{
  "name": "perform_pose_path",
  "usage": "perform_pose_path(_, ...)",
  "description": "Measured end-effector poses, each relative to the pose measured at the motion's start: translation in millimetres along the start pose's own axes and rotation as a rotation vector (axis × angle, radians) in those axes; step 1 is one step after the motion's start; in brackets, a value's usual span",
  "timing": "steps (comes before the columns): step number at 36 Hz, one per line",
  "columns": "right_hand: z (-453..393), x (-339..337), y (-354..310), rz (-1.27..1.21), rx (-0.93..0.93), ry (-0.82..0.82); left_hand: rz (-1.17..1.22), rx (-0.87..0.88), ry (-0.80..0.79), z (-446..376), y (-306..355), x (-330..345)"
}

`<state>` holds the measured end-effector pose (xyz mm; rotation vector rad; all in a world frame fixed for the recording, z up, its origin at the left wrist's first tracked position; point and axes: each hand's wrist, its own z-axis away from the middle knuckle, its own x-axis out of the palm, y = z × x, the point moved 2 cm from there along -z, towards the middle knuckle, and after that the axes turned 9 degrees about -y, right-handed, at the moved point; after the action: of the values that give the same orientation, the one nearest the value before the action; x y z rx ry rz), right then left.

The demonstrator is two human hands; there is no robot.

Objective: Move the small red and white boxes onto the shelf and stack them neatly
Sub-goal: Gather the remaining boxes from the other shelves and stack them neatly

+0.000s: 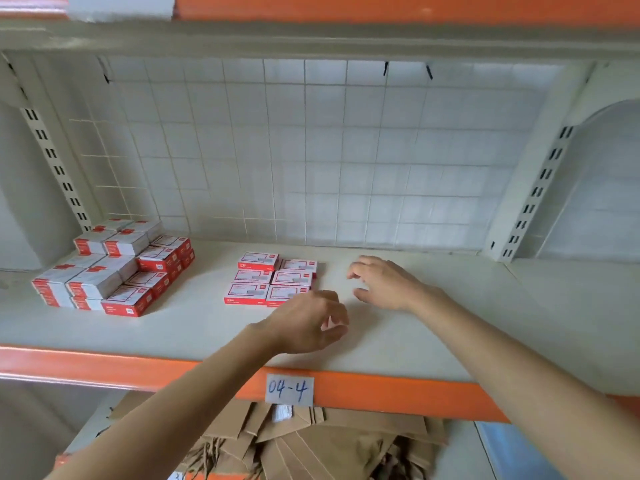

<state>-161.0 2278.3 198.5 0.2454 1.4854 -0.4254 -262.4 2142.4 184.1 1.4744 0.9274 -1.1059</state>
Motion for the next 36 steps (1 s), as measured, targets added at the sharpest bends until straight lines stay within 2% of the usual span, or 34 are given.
perform_pose_path(11, 148.0, 1.1, 105.2, 0.121, 0.141, -0.028, -0.039, 0.08, -0.04, -88.3, 118.9, 33.0)
perform_pose_path(17, 256.7, -0.2, 181.2, 0.123, 0.294, -0.005, -0.001, 0.157, 0.018, -154.4, 218.6, 63.1)
perform_pose_path(24, 361.9, -3.1, 253.1, 0.123, 0.459, 0.003, 0.057, 0.227, -0.025, -227.4, 325.5, 100.8)
perform_pose_path(30, 412.8, -5.3, 304.8, 0.082, 0.58, 0.045, -0.012, 0.299, -0.088, -273.2, 395.3, 125.1)
perform_pose_path(36, 433.8, 0.0, 360.1, 0.067, 0.647, 0.04, -0.045, 0.346, -0.102, -329.9, 416.0, 131.2)
